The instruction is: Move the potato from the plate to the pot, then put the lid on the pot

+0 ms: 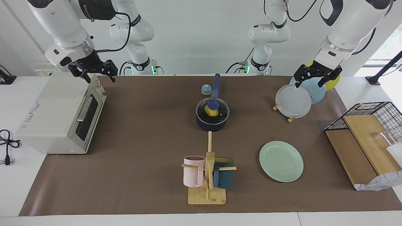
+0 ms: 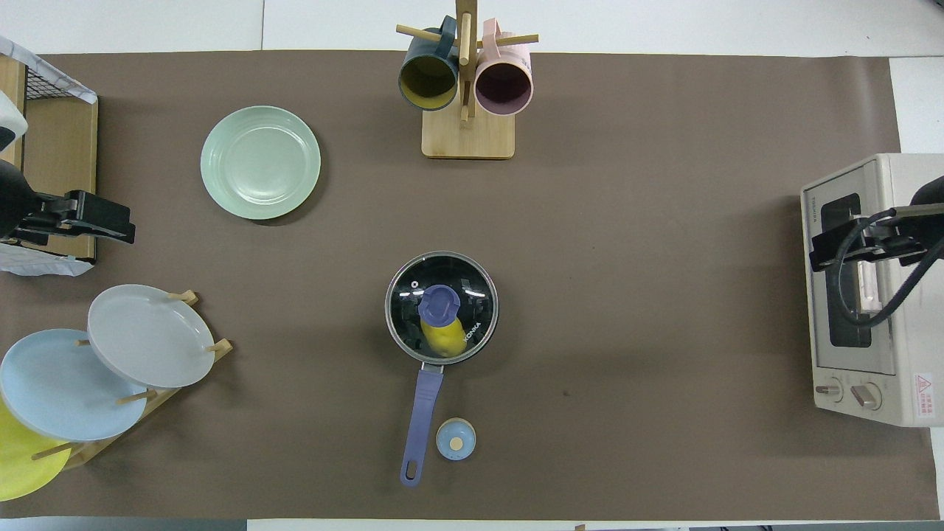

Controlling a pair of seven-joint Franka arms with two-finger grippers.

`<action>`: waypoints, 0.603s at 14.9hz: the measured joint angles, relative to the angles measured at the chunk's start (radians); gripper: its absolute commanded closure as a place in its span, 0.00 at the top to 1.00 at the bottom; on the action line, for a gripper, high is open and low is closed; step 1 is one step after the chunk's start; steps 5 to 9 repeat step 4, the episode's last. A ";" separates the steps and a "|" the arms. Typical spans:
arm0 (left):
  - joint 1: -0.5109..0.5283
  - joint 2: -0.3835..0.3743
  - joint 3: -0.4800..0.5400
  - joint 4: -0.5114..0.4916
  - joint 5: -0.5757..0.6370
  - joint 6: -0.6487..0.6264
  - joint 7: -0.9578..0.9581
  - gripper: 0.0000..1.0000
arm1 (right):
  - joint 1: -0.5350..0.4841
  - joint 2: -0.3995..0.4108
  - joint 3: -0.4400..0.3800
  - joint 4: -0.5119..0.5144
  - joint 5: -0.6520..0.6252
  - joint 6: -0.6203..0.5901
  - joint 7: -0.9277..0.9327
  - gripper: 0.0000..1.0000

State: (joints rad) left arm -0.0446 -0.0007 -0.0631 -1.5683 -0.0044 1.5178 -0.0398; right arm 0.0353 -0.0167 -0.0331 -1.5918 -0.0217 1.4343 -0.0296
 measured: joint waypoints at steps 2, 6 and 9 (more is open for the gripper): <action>0.000 0.000 0.000 0.000 0.000 0.000 0.000 1.00 | 0.000 0.000 -0.001 0.000 0.000 0.001 0.000 1.00; 0.000 0.000 0.000 0.000 0.000 0.000 0.000 1.00 | 0.000 0.000 -0.001 0.000 0.000 0.003 0.000 1.00; 0.000 0.000 0.000 0.000 0.000 0.000 0.000 1.00 | 0.000 0.000 -0.001 0.000 0.000 0.003 0.000 1.00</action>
